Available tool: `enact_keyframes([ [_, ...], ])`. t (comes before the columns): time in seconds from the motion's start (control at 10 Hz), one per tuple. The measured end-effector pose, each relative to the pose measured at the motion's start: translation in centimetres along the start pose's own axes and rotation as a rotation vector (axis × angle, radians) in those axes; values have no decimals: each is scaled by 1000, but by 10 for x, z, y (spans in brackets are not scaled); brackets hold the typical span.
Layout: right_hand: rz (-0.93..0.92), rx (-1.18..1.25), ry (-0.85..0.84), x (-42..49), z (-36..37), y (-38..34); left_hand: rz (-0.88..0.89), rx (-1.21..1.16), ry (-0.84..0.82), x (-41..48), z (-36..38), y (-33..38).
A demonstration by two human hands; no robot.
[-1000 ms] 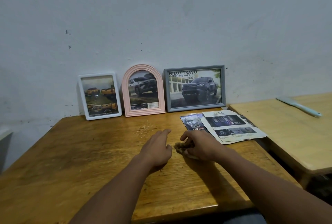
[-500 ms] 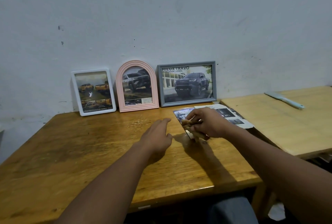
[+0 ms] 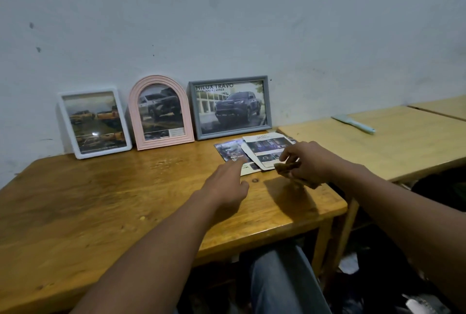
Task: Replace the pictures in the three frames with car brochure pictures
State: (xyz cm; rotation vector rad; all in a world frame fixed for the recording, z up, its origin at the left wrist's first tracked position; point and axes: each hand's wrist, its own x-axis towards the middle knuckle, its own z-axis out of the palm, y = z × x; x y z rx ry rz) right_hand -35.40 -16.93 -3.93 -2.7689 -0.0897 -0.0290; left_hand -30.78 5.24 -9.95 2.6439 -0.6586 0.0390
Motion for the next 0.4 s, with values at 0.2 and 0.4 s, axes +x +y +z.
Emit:
enact_keyframes([
  [0.2,39,-60,-111,-4,32,12,4,30,-65,-8,11,-2],
  [0.4,56,-81,-177,10,20,3,-47,49,-46,-7,-3,-10],
])
